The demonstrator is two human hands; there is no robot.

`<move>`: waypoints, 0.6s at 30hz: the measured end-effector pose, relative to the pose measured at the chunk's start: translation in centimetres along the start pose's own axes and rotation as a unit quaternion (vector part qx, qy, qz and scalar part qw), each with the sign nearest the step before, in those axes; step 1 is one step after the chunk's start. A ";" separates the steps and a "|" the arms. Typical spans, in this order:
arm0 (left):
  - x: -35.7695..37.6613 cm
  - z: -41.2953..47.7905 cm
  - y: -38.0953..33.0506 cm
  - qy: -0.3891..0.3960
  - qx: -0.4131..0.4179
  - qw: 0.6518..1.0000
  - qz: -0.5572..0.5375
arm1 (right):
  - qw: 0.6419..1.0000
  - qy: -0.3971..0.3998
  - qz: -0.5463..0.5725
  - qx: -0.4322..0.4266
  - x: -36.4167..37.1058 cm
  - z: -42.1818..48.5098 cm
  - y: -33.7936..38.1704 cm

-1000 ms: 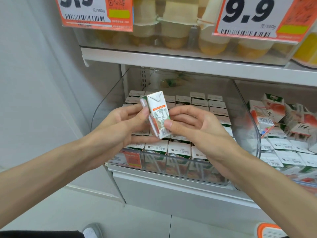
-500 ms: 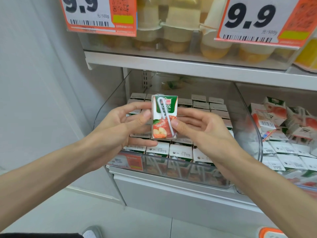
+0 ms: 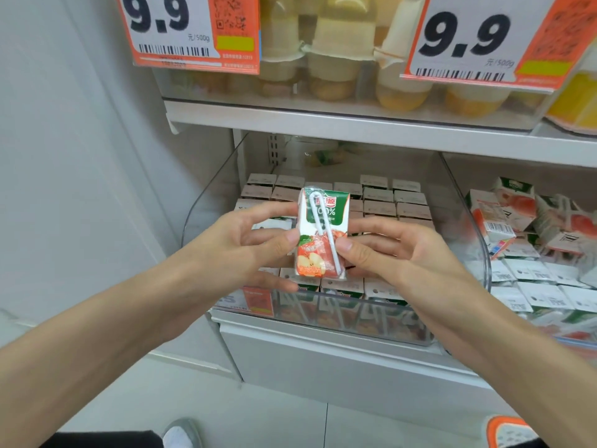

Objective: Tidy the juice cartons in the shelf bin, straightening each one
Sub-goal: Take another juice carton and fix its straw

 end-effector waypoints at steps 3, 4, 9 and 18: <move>1.0 -0.8 -0.2 0.019 -0.018 1.000 0.001 | 1.000 -0.004 0.026 0.002 -0.1 -1.3 -0.1; 1.2 -1.0 -0.1 0.018 -0.017 1.000 0.007 | 0.999 -0.007 0.032 0.001 -0.1 -1.6 -0.2; 1.4 -1.2 0.7 -0.021 0.000 1.000 0.023 | 0.999 -0.029 0.017 0.011 0.1 -2.1 -0.9; 1.4 -0.2 1.1 -0.008 0.018 0.999 -0.034 | 0.998 -0.056 0.022 -0.011 -0.4 -1.6 -1.1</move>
Point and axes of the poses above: each hand's wrist, its own z-axis towards the middle knuckle, its own x-axis out of the palm, y = z × x, the point moved 8 cm from there along z, towards the middle knuckle, and after that the axes turned 11 degrees about -z, right-handed, at the moved point
